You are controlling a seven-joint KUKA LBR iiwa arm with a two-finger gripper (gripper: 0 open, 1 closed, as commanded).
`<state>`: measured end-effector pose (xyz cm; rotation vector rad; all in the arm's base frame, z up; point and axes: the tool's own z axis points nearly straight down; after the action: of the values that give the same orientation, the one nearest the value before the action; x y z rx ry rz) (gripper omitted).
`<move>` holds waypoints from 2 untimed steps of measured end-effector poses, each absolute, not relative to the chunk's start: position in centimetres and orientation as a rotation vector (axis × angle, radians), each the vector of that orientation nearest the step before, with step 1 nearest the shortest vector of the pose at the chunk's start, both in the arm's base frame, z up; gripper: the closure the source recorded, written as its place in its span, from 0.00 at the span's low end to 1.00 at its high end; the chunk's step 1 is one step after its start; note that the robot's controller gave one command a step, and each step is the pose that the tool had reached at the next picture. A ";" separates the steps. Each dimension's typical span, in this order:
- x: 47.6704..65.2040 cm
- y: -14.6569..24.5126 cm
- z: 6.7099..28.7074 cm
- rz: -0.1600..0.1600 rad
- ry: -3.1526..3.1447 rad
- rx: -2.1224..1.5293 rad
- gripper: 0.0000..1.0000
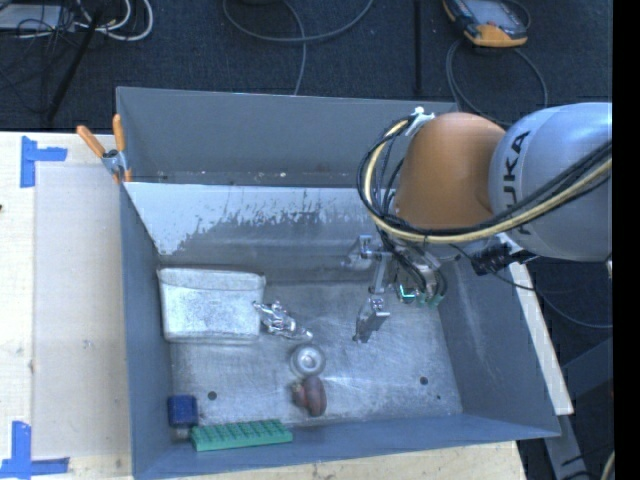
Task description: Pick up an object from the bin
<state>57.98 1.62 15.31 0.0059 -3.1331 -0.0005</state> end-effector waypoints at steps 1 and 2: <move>57.6 9.4 7.6 0.010 -3.123 0.328 0.00; 60.7 10.6 10.0 -0.002 -3.135 -0.245 0.00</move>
Offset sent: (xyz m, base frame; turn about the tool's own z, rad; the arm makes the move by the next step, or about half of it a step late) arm -0.0074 0.0790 -0.0831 -0.2025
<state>60.70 10.64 10.04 -0.2449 -3.1349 -0.0020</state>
